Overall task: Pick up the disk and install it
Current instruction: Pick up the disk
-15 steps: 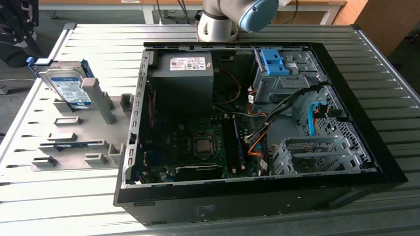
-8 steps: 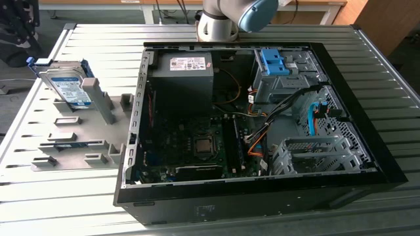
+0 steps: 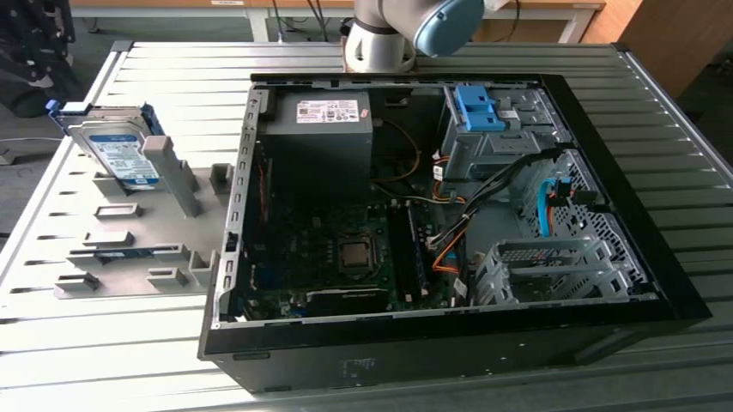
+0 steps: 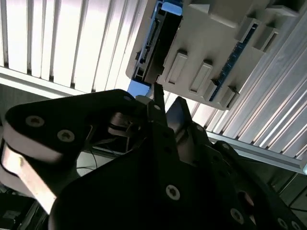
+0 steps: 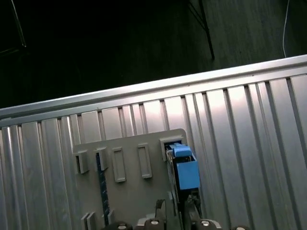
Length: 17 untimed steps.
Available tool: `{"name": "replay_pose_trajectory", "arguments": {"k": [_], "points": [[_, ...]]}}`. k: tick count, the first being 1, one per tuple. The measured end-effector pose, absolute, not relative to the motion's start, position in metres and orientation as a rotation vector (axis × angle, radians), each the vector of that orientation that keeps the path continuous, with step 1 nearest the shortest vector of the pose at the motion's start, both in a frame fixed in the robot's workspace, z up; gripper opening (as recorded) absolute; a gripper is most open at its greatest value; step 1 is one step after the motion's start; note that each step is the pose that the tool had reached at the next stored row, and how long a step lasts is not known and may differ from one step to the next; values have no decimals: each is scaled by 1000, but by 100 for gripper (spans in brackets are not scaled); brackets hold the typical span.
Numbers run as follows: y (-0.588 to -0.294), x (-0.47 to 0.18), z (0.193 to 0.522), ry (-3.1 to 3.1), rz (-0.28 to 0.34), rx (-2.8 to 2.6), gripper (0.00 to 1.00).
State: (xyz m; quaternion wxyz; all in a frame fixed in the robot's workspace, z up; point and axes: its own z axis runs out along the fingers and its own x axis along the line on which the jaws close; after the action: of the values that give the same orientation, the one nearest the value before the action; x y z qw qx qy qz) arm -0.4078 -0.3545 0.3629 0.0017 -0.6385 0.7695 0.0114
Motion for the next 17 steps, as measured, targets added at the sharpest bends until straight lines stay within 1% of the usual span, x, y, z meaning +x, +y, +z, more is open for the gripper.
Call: {"name": "replay_pose_trajectory", "arguments": {"k": [2,3,4,5,6,12,17], "points": [[-354,-409,359,2405,35,-2015,35],[-354,-411,358,2401,35,-2019,35],[-354,-413,356,2400,35,-2021,41],[-353,-415,354,2398,34,-2021,41],[-352,-417,352,2397,34,-2022,47],[-350,-419,346,2348,32,-2075,47],[-342,-422,342,2337,29,-2089,49]]}}
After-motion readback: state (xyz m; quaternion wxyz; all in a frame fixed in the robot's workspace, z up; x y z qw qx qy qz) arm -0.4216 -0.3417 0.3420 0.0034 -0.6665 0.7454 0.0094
